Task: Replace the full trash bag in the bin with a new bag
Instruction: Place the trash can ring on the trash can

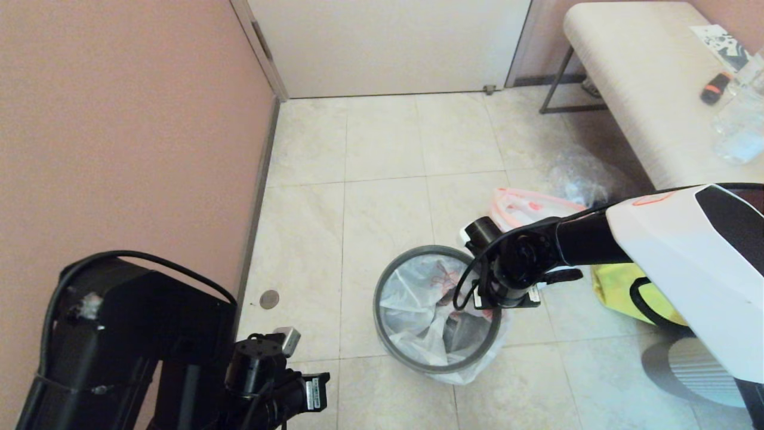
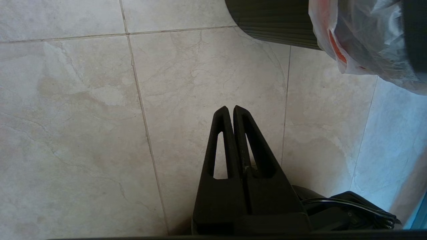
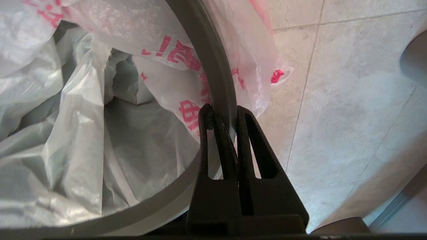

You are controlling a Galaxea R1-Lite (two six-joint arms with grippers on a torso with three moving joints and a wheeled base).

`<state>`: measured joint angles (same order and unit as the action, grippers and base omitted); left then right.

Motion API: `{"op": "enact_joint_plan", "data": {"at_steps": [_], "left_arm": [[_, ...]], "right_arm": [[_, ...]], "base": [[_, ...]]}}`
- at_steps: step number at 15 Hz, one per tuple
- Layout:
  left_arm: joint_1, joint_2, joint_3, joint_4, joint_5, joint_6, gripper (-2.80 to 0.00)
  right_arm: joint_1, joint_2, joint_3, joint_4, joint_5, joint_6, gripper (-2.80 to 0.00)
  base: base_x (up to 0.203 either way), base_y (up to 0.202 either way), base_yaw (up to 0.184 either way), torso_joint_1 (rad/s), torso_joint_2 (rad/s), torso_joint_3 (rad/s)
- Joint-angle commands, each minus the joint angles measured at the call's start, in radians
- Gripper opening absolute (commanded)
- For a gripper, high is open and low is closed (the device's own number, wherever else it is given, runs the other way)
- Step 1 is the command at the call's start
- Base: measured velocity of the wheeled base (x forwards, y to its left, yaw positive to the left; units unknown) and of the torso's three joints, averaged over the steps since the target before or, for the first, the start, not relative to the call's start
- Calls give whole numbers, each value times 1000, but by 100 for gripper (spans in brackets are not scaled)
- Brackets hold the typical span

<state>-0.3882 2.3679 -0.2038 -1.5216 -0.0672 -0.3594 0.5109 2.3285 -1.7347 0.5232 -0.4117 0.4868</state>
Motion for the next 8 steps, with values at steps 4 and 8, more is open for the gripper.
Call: {"op": "enact_joint_plan", "data": {"at_steps": [4, 8], "left_arm": [[0, 2, 0, -8, 0, -3, -280], [0, 2, 0, -8, 0, -3, -280]], "right_arm": [[1, 34, -31, -3, -1, -1, -280], [8, 55, -73, -5, 2, -4, -280]], "base": [[0, 0, 0, 0, 0, 0], [0, 0, 0, 0, 0, 0]]}}
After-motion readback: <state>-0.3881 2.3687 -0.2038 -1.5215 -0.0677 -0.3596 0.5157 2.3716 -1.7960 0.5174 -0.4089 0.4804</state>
